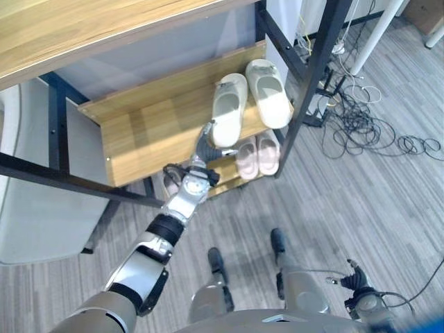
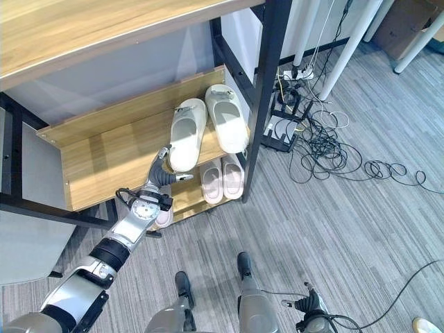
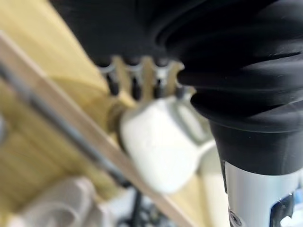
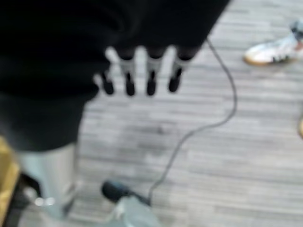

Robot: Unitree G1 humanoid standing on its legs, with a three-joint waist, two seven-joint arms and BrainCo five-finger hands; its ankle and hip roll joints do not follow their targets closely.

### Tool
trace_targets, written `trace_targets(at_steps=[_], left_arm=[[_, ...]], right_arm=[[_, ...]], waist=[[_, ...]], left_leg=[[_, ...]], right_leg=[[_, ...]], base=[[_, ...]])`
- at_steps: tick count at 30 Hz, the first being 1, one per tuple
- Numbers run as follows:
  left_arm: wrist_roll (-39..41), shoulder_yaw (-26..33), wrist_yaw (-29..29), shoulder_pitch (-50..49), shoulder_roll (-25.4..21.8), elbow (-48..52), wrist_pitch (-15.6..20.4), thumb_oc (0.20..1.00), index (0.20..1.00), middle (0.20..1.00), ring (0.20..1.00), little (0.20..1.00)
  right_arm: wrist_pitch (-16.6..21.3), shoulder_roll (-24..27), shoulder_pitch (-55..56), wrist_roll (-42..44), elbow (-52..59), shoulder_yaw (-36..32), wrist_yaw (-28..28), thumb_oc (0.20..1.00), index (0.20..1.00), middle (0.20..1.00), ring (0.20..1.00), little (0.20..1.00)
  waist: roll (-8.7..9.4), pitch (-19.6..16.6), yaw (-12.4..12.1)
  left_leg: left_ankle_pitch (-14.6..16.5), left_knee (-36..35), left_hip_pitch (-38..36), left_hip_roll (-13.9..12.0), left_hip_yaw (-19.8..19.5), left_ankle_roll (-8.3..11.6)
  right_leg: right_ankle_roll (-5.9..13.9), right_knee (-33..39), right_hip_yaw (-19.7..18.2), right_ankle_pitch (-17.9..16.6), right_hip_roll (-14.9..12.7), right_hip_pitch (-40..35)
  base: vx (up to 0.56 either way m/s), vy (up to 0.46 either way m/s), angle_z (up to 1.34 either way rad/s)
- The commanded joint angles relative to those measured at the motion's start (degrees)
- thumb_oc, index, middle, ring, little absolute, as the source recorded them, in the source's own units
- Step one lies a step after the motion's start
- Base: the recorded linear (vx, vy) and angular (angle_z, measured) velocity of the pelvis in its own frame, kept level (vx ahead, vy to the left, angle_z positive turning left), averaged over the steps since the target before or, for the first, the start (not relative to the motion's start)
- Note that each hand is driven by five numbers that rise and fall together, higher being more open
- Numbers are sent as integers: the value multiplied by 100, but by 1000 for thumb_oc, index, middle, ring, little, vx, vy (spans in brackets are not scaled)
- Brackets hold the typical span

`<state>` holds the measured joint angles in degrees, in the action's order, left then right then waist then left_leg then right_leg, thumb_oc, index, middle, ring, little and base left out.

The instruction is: Arrange the slippers neatly on the shoe rack.

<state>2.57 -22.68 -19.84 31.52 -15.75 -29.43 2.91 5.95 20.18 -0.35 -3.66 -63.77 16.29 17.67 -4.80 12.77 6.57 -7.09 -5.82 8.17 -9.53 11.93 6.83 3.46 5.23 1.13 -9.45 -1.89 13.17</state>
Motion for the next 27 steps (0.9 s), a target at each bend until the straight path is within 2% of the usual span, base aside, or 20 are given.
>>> trace_targets(at_steps=[1, 6, 13, 27], left_arm=[[411, -128, 117, 382, 146, 307, 520, 1000, 1000, 1000, 1000, 1000], [1010, -252, 203, 401, 270, 347, 596, 1000, 1000, 1000, 1000, 1000], [1338, -460, 241, 494, 451, 171, 591, 1000, 1000, 1000, 1000, 1000], [1569, -745, 266, 755, 801, -400, 542, 1000, 1000, 1000, 1000, 1000]], right_arm=[[-54, 110, -109, 99, 95, 51, 76, 1000, 1000, 1000, 1000, 1000], [-103, 87, -157, 110, 73, 108, 78, 1000, 1000, 1000, 1000, 1000], [-148, 67, -222, 110, 46, 217, 85, 1000, 1000, 1000, 1000, 1000], [-196, 80, -361, 94, -16, 421, 95, 1000, 1000, 1000, 1000, 1000]], waist=[[-209, 98, -77], [-209, 89, -73], [-204, 76, -39], [-139, 39, 34]], left_leg=[[52, 82, 333, 54, -434, -105], [48, 82, 320, 54, -434, -112], [46, 82, 330, 57, -432, -114], [41, 82, 370, 32, -411, -110]], right_leg=[[206, -1118, 246, 1065, -110, 601], [204, -1126, 244, 1058, -107, 596], [211, -1148, 240, 1060, -101, 624], [207, -1170, 234, 1050, -83, 721]], base=[[0, 0, 0], [0, 0, 0], [0, 0, 0], [0, 0, 0]])
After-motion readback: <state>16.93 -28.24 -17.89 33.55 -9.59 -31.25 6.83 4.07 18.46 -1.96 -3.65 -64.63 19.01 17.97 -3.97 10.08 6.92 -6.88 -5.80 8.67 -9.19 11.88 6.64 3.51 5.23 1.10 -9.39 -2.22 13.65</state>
